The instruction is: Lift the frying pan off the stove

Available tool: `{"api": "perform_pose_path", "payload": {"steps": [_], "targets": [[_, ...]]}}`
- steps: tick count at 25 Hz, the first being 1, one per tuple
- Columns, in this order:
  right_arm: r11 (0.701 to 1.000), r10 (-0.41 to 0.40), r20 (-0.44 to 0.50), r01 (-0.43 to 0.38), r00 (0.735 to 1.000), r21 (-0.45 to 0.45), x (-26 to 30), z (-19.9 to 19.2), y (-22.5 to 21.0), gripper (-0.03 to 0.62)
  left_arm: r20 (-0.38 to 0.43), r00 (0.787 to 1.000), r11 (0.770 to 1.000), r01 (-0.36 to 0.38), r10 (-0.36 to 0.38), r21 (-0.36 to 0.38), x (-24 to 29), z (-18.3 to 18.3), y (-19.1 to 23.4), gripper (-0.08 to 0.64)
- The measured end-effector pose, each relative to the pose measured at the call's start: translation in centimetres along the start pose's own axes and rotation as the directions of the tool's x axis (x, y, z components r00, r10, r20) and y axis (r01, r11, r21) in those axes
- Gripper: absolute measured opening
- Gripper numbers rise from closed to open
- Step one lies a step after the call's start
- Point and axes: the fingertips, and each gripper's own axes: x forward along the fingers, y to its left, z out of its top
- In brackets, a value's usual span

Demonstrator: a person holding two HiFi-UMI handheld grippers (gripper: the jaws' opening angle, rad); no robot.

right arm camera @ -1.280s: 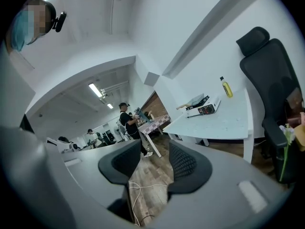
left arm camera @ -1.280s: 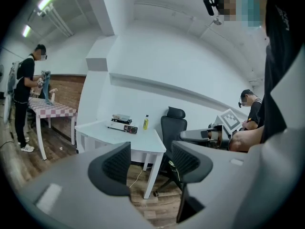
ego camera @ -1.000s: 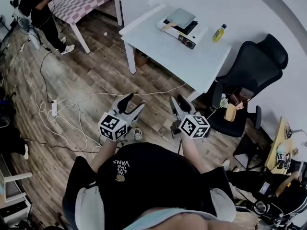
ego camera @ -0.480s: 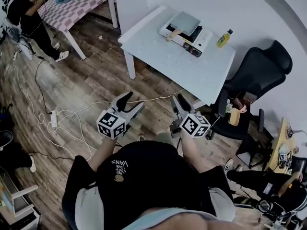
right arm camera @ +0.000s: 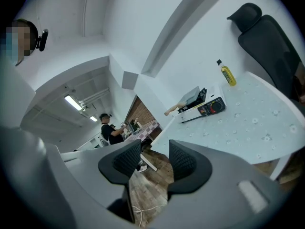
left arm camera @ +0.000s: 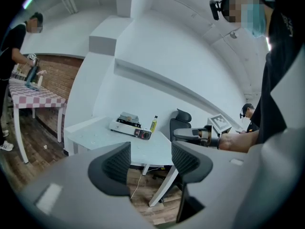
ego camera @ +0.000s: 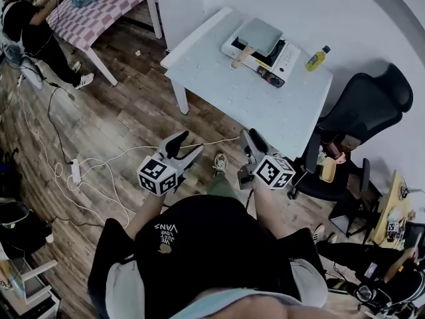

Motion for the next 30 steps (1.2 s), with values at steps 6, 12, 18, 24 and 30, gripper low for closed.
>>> {"api": "perform_pose_path", "payload": {"steps": [6, 12, 18, 24, 30], "targets": [[0.999, 0.032, -0.014, -0.032, 0.999, 0.022, 4.5, 3.1, -2.4, 0.175, 0.0, 1.0, 1.0, -0.018, 0.018, -0.012, 4.6, 1.8, 2.6, 0.242], [0.997, 0.059, -0.02, -0.058, 0.998, 0.054, 8.6, 7.0, -6.1, 0.175, 0.013, 1.0, 1.0, -0.014, 0.014, -0.027, 10.8, 4.1, 4.4, 0.242], [0.995, 0.075, -0.033, -0.073, 0.997, 0.073, 11.8, 10.6, -9.6, 0.175, 0.03, 0.999, 0.998, -0.02, 0.022, -0.068, 16.5, 6.0, 6.3, 0.242], [0.991, 0.097, -0.036, -0.093, 0.995, 0.099, 14.4, 12.7, -11.8, 0.175, 0.022, 1.0, 0.997, -0.017, 0.019, -0.078, 20.5, 7.4, 7.9, 0.253], [0.99, 0.079, -0.053, -0.073, 0.995, 0.122, 16.2, 12.3, -12.6, 0.175, 0.012, 1.0, 0.994, 0.005, -0.004, -0.113, 22.1, 7.9, 10.6, 0.273]]}}
